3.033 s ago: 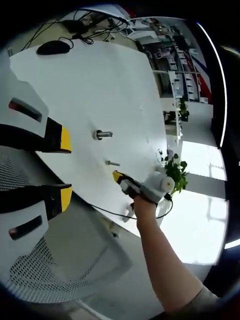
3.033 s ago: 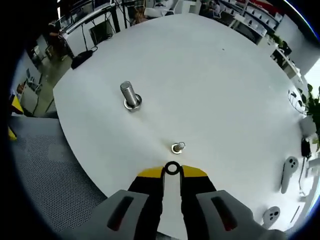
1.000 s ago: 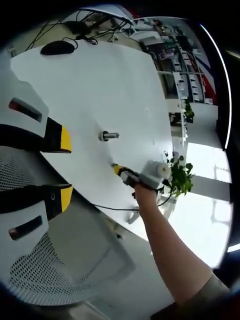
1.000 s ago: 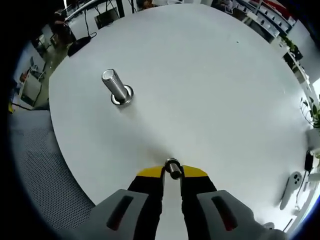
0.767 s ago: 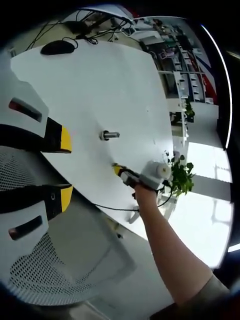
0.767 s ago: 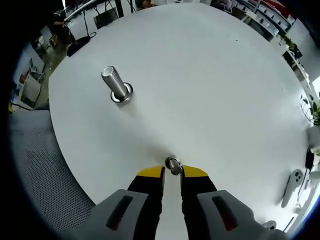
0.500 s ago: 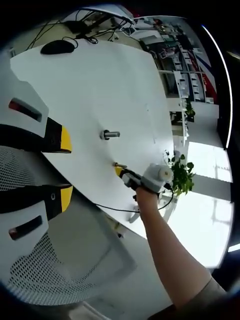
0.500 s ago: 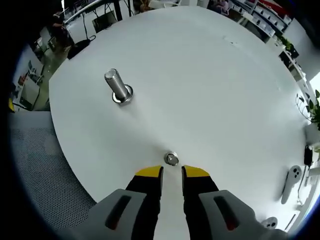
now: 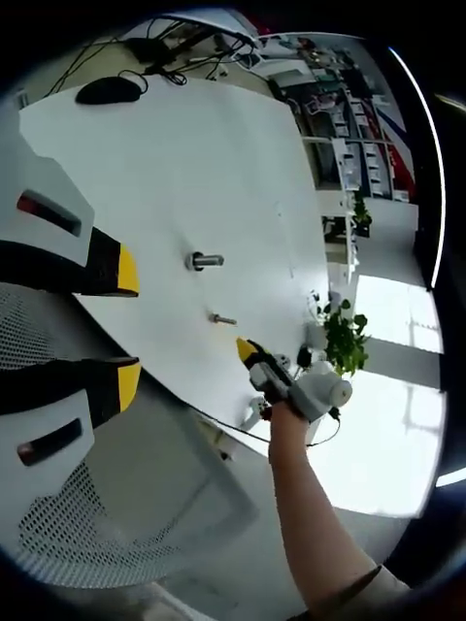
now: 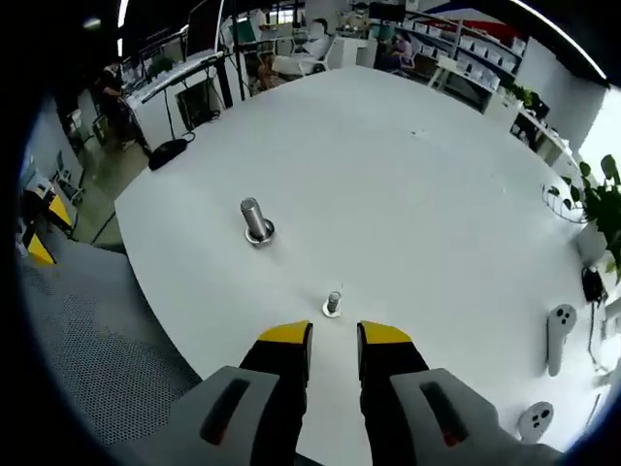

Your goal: Place the washer onto the threaded stud by aligning its center hole with the stud, sliding it down to the base, and recovering from edge contact or off-axis alignment until the washer reaches the visible bottom stop.

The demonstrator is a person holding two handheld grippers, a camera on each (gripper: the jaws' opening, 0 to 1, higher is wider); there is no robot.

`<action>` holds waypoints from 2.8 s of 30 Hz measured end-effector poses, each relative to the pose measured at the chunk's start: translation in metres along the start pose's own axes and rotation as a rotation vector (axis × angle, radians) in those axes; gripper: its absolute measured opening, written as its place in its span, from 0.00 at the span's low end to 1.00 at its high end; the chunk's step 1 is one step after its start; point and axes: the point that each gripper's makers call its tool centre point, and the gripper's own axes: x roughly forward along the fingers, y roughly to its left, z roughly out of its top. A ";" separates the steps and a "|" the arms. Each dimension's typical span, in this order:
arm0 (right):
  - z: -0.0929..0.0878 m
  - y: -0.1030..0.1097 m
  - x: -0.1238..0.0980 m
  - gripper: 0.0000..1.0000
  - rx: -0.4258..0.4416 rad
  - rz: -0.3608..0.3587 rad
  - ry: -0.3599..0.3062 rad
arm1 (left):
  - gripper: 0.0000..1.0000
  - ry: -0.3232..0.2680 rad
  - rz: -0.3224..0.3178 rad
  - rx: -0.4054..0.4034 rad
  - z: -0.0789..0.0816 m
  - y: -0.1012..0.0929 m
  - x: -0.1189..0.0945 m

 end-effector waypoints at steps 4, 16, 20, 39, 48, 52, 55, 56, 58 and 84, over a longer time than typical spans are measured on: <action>0.005 0.002 -0.018 0.22 -0.009 0.012 -0.050 | 0.23 -0.013 0.011 -0.008 0.002 0.002 -0.001; -0.006 0.003 -0.075 0.24 0.018 0.049 -0.199 | 0.25 -0.051 0.043 -0.041 0.008 0.010 -0.004; -0.006 0.006 -0.089 0.26 0.037 0.067 -0.252 | 0.25 -0.066 0.062 -0.047 0.011 0.013 -0.005; -0.022 0.030 -0.107 0.34 0.095 0.091 -0.382 | 0.26 -0.185 0.194 -0.085 0.029 0.035 -0.021; -0.018 0.031 -0.109 0.32 0.126 0.117 -0.418 | 0.26 -0.180 0.201 -0.076 0.029 0.036 -0.021; -0.020 0.028 -0.111 0.32 0.130 0.092 -0.421 | 0.26 -0.168 0.201 -0.079 0.027 0.036 -0.020; -0.024 0.029 -0.112 0.34 0.120 0.075 -0.402 | 0.26 -0.152 0.196 -0.066 0.024 0.034 -0.019; -0.025 0.032 -0.113 0.34 0.105 0.074 -0.410 | 0.26 -0.146 0.199 -0.062 0.023 0.036 -0.019; -0.031 0.038 -0.112 0.34 0.108 0.083 -0.391 | 0.26 -0.155 0.207 -0.080 0.024 0.039 -0.021; -0.033 0.032 -0.108 0.32 0.150 0.099 -0.394 | 0.26 -0.225 0.218 -0.089 0.034 0.040 -0.027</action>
